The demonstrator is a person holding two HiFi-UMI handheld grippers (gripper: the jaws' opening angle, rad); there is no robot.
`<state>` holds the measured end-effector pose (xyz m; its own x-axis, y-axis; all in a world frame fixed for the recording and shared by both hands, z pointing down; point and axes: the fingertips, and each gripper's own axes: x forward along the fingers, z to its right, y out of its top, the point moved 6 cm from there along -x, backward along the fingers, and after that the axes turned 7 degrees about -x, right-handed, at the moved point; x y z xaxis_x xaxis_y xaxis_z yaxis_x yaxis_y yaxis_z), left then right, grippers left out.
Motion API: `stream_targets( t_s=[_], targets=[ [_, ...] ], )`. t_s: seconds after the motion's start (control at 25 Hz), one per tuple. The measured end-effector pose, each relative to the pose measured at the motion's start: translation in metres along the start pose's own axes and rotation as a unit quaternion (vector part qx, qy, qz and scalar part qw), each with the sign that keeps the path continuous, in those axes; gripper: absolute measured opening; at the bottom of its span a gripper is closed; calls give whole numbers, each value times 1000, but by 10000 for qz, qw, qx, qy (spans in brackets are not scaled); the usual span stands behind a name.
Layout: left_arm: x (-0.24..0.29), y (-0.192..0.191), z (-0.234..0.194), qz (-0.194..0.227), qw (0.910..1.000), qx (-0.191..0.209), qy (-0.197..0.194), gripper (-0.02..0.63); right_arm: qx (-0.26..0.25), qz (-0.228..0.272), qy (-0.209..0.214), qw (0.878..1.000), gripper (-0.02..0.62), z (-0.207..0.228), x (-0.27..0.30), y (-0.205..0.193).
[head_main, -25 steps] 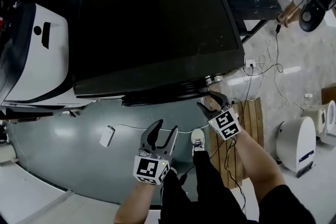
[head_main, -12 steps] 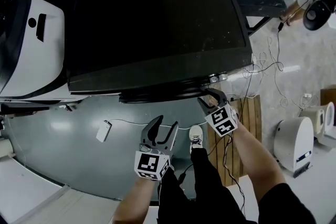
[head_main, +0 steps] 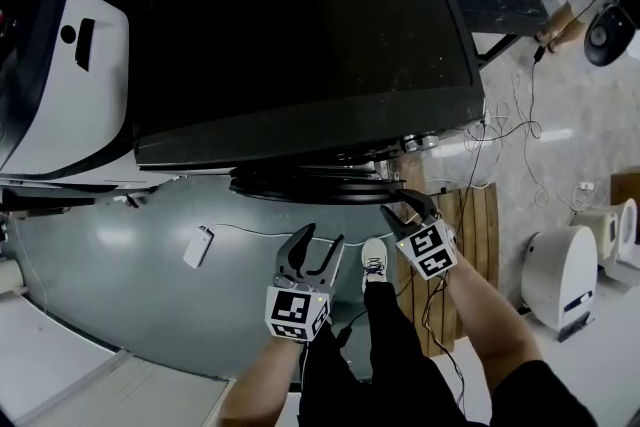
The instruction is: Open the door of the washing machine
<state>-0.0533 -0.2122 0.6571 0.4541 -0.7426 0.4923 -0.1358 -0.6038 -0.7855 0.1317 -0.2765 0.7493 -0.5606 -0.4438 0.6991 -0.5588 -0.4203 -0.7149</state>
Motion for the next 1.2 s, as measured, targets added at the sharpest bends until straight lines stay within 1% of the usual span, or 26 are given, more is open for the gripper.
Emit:
stream_targets(
  t_s=[0.32, 0.48, 0.64, 0.76, 0.84, 1.04, 1.2],
  targets=[
    [-15, -22, -3, -107, 9998, -172, 51, 222, -27, -95, 399, 9992, 181, -46, -21, -19],
    [-27, -35, -6, -154, 9995, -273, 68, 222, 61, 26, 664, 9978, 182, -78, -38, -19],
    [-42, -44, -10, -142, 9992, -373, 96, 222, 110, 327, 736, 9967, 184, -104, -58, -9],
    [-54, -51, -16, -151, 9988, -449, 149, 222, 374, 511, 725, 9954, 184, -119, -66, 1],
    [-63, -55, -22, -155, 9983, -526, 205, 222, 455, 595, 796, 9940, 184, -130, -64, 9],
    [-86, -66, -33, -192, 9972, -654, 291, 222, 282, 655, 1227, 9899, 186, -165, -50, 29],
    [-105, -76, -43, -225, 9965, -729, 338, 222, 147, 644, 1481, 9868, 186, -194, -40, 41]
  ],
)
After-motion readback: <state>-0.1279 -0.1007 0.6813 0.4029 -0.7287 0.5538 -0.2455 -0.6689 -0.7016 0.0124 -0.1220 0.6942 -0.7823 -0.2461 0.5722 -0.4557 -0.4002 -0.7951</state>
